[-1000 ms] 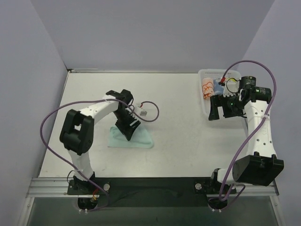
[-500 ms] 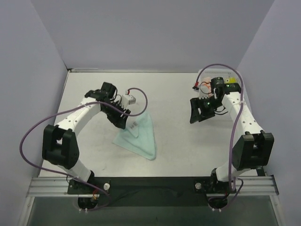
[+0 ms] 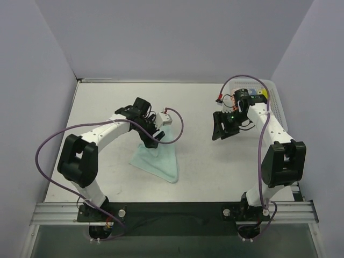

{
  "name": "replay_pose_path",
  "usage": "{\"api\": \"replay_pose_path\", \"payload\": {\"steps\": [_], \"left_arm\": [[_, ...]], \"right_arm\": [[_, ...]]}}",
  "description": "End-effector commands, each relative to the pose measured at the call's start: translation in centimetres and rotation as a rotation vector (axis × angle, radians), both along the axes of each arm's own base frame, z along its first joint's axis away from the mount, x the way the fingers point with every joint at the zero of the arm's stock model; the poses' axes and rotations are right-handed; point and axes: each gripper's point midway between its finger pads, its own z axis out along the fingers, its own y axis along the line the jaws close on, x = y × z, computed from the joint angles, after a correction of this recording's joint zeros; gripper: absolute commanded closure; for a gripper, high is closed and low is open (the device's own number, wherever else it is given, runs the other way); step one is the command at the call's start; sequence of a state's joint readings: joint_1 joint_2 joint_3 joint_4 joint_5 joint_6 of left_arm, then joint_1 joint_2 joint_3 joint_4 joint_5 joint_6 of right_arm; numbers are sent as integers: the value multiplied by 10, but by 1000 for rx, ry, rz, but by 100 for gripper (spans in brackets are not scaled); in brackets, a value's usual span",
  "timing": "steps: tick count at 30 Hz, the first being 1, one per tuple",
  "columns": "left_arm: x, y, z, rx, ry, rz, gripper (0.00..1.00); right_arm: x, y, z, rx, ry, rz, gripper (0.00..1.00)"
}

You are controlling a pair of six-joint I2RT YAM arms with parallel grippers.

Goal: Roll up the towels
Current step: Flatten the towel

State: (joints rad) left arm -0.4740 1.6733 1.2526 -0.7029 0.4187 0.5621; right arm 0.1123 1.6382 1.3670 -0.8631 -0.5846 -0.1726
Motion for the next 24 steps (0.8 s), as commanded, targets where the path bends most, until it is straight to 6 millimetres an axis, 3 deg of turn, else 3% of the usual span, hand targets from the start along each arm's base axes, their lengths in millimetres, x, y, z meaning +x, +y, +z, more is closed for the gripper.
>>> {"api": "replay_pose_path", "payload": {"steps": [1, 3, 5, 10, 13, 14, 16, 20, 21, 22, 24], "left_arm": [[25, -17, 1, -4, -76, -35, 20], [24, -23, -3, 3, -81, -75, 25], [18, -23, -6, 20, -76, -102, 45], [15, -19, -7, 71, -45, -94, 70], [12, -16, -3, 88, -20, -87, 95], [16, -18, 6, 83, -36, -85, 100], [15, -17, 16, 79, -29, -72, 100], [20, -20, 62, -1, -70, -29, 100], [27, -25, 88, -45, -107, -10, 100], [26, -25, 101, -65, -106, 1, 100], [32, -31, 156, -173, -169, 30, 100]], "right_arm": [[-3, 1, 8, 1, -3, -6, 48], [-4, -1, 7, -9, -4, -7, 48], [-5, -2, 8, -15, -13, -4, 48], [-7, -3, 6, -18, -6, -1, 48], [-4, -2, 7, -11, -13, 2, 48], [-4, -2, 7, -10, -13, 4, 49], [-1, -1, 9, -9, -22, 4, 50], [4, -1, 16, -8, -47, 4, 50], [5, -2, 17, -6, -50, 2, 50], [6, -1, 20, -3, -63, 5, 50], [8, 0, 24, 1, -83, 7, 49]]}}
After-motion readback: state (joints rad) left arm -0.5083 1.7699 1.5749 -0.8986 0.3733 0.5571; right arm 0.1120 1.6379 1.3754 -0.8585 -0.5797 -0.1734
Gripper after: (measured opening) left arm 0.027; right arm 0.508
